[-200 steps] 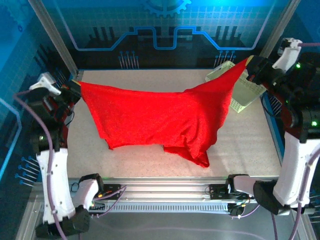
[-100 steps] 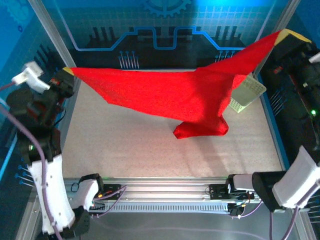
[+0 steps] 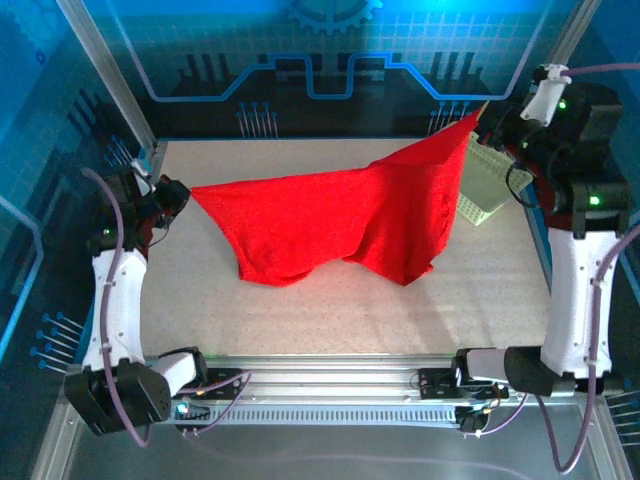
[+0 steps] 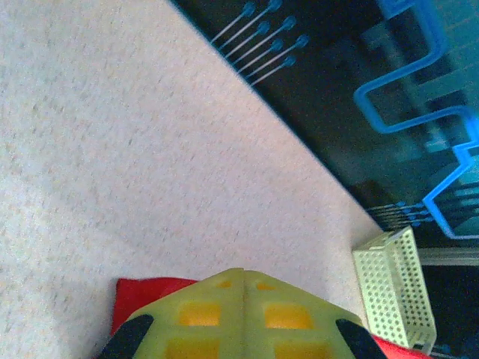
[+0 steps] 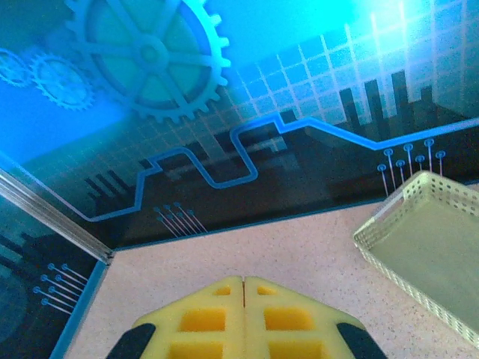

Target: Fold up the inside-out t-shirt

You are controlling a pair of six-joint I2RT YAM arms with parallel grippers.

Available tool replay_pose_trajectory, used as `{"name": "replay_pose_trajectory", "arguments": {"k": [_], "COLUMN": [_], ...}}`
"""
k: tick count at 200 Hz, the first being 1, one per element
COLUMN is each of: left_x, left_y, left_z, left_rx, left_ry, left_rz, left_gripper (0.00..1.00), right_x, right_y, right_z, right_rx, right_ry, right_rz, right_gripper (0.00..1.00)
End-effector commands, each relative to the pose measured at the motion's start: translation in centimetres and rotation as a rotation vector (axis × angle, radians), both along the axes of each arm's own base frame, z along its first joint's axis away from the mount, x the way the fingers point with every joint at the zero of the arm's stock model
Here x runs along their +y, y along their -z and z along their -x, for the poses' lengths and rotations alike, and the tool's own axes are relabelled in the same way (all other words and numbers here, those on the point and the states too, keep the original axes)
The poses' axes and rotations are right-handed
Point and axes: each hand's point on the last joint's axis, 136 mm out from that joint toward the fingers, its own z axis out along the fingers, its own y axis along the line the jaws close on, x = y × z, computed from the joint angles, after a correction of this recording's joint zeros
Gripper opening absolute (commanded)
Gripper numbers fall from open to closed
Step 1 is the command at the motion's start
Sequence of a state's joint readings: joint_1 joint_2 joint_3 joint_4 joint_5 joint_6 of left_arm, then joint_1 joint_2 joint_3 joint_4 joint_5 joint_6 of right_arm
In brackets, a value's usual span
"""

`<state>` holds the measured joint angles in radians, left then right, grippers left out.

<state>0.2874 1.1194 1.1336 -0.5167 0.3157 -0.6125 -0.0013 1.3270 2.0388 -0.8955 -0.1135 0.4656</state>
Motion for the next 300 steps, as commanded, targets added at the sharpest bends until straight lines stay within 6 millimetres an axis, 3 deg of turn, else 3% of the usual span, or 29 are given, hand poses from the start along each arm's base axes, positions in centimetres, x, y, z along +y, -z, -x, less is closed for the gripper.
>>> {"name": "replay_pose_trajectory", "arguments": {"k": [1,15,31,70,103,116,127,139,159,166,180,186,195,212,233,253,265,273,300], "left_x": [-0.9,-1.3,-1.8,-2.3,-3.5,-3.4,-3.2,-2.7,-2.5,-2.3,-2.9,-2.9,-3.1,-3.5,-4.5,-4.8,-4.8,-4.9,-4.7], "left_y": [-10.7,-14.8,-17.7,-20.2,-24.8,-25.6,-25.0,-22.8,-15.7,-12.1,-9.1,-8.8,-10.5,-15.1,-20.6,-21.8,-20.0,-17.7,-6.9], "left_z": [1.6,3.3,5.3,7.9,12.0,13.0,12.2,9.7,2.8,0.4,-1.9,-2.2,-1.9,0.0,4.0,6.6,6.1,5.1,1.0], "left_rx": [-0.276,-0.408,-0.522,-0.669,-0.855,-0.883,-0.858,-0.770,-0.489,-0.334,-0.177,-0.154,-0.215,-0.396,-0.632,-0.740,-0.714,-0.659,-0.393], "left_ry": [0.054,0.048,0.038,0.011,-0.001,-0.023,-0.019,-0.004,0.096,0.124,0.191,0.191,0.200,0.184,0.172,0.147,0.153,0.172,0.187], "left_rz": [-0.096,-0.147,-0.182,-0.200,-0.226,-0.239,-0.236,-0.204,-0.108,-0.065,-0.012,-0.003,-0.016,-0.086,-0.152,-0.180,-0.155,-0.124,-0.041], "left_gripper": [0.00,0.00,0.00,0.00,0.00,0.00,0.00,0.00,0.00,0.00,0.00,0.00,0.00,0.00,0.00,0.00,0.00,0.00,0.00], "right_x": [-0.3,-0.5,-1.0,-1.8,-1.6,-1.4,-1.4,-1.4,-1.2,-1.5,-1.7,-1.7,-1.4,-1.2,-1.2,-0.8,-0.5,-0.4,0.3], "right_y": [-7.8,-10.3,-12.6,-15.3,-17.7,-18.4,-18.5,-17.8,-15.5,-14.5,-13.7,-13.8,-14.3,-15.7,-16.6,-15.4,-13.3,-11.5,-4.7], "right_z": [4.4,6.3,8.5,11.6,15.5,16.9,17.2,16.1,12.2,10.6,9.2,9.2,9.7,11.2,12.4,11.7,10.6,9.5,5.8], "right_rx": [-0.230,-0.303,-0.376,-0.486,-0.608,-0.658,-0.670,-0.632,-0.519,-0.469,-0.421,-0.422,-0.446,-0.506,-0.543,-0.506,-0.447,-0.402,-0.261], "right_ry": [0.004,0.019,0.050,0.104,0.099,0.090,0.089,0.088,0.071,0.083,0.095,0.090,0.077,0.069,0.067,0.041,0.021,0.019,-0.016], "right_rz": [0.024,0.031,0.042,0.052,0.035,0.036,0.035,0.037,0.041,0.045,0.053,0.053,0.054,0.055,0.063,0.055,0.037,0.019,-0.033], "right_gripper": [0.00,0.00,0.00,0.00,0.00,0.00,0.00,0.00,0.00,0.00,0.00,0.00,0.00,0.00,0.00,0.00,0.00,0.00,0.00]}}
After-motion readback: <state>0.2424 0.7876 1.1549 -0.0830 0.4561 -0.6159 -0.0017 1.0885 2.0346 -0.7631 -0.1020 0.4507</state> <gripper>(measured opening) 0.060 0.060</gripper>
